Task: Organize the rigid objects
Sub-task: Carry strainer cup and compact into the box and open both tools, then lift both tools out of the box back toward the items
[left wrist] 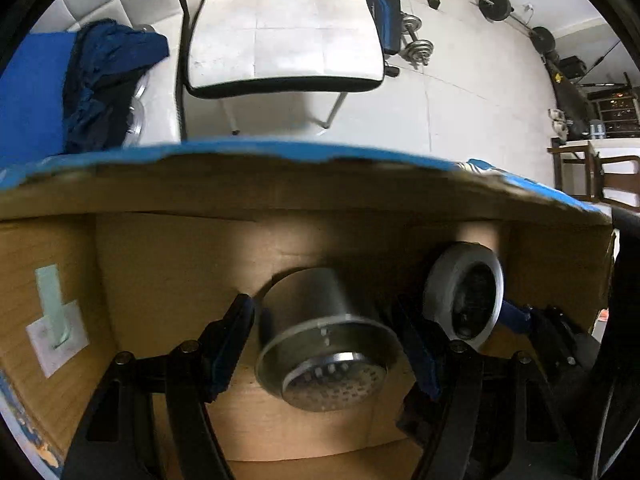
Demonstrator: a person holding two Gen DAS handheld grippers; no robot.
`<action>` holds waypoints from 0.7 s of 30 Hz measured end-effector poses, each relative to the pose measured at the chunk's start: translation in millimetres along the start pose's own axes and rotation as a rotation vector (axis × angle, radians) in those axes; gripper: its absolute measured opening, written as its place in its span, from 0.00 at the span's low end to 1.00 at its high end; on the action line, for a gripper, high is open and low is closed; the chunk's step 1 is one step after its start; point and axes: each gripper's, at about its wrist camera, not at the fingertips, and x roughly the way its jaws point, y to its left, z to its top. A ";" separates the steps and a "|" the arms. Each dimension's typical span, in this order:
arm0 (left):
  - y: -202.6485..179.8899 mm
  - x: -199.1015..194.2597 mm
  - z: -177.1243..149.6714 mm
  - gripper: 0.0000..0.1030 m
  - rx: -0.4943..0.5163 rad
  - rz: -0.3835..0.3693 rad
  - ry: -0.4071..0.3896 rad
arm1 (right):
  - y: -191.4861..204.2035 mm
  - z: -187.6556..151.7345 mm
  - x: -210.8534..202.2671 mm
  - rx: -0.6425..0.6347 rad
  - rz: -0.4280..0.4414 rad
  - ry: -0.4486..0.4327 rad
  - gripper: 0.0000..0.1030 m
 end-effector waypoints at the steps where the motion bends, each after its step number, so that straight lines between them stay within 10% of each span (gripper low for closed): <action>1: -2.0 -2.7 -0.3 0.68 0.009 0.012 -0.005 | -1.4 0.1 0.1 0.003 0.001 0.004 0.76; 12: -4.4 -46.8 -30.8 0.93 0.092 0.153 -0.109 | -3.2 -31.4 -23.3 -0.010 0.018 0.009 0.89; 21: 15.1 -81.7 -79.7 0.93 0.032 0.146 -0.226 | -6.1 -77.0 -51.1 -0.019 -0.039 -0.076 1.00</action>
